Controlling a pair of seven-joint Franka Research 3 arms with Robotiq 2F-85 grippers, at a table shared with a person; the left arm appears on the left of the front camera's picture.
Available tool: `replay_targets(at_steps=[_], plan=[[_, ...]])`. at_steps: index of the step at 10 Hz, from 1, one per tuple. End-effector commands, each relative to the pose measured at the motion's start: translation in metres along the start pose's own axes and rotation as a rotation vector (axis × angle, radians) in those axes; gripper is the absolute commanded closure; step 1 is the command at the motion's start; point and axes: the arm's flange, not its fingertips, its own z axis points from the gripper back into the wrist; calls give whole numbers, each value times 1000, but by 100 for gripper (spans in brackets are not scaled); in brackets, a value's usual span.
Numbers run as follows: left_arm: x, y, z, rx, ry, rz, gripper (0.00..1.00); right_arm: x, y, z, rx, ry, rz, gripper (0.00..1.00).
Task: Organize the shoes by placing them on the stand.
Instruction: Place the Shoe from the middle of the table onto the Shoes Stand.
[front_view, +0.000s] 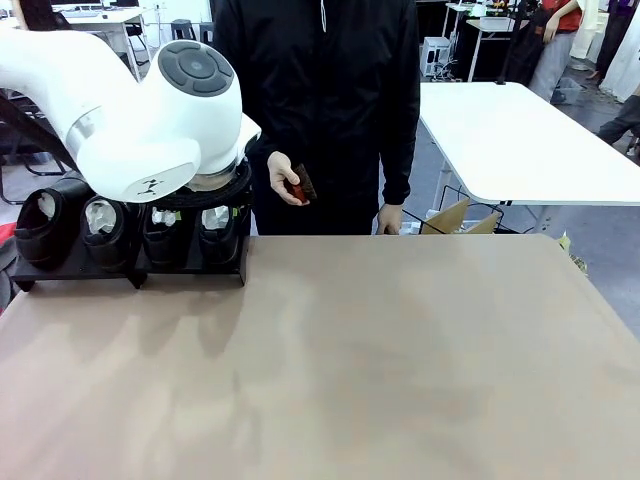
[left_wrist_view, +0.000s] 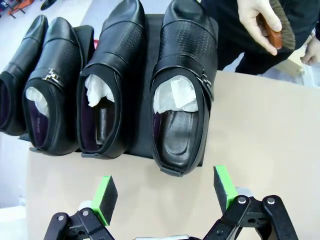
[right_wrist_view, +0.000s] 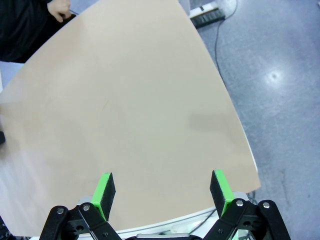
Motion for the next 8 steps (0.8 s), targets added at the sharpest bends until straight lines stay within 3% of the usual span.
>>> replay_targets(at_steps=[1,8], plan=[[2,1,1,6,-20,-16,0,1,0,0,10,1,5,0],[2,1,1,6,-20,-16,0,1,0,0,10,1,5,0]])
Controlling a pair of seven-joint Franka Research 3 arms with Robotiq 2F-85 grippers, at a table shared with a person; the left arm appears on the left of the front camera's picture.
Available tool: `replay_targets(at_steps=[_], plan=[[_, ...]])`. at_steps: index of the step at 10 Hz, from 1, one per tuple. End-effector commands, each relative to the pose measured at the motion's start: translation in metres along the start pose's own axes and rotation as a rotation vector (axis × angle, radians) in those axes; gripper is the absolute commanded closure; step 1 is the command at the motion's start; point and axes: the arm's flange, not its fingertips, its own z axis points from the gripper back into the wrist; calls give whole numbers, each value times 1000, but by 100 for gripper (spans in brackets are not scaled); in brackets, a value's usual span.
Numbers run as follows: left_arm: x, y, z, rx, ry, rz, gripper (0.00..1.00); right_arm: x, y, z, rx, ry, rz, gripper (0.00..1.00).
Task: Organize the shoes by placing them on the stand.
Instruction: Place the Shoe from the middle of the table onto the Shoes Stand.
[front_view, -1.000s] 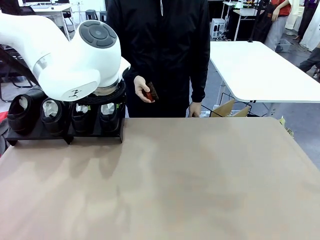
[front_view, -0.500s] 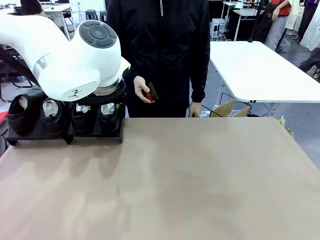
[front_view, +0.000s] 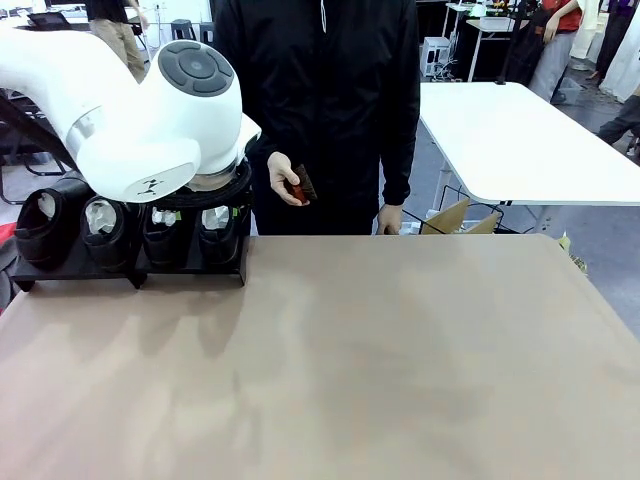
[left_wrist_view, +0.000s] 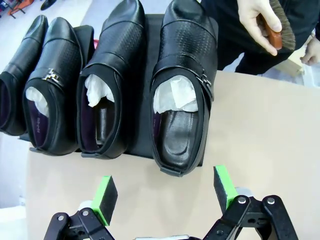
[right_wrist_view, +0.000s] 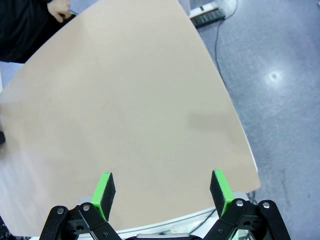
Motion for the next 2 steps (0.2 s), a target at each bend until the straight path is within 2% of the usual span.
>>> replay_targets(at_steps=[1,2], plan=[[2,1,1,6,-20,-15,0,1,0,0,10,1,5,0],[2,1,1,6,-20,-15,0,1,0,0,10,1,5,0]])
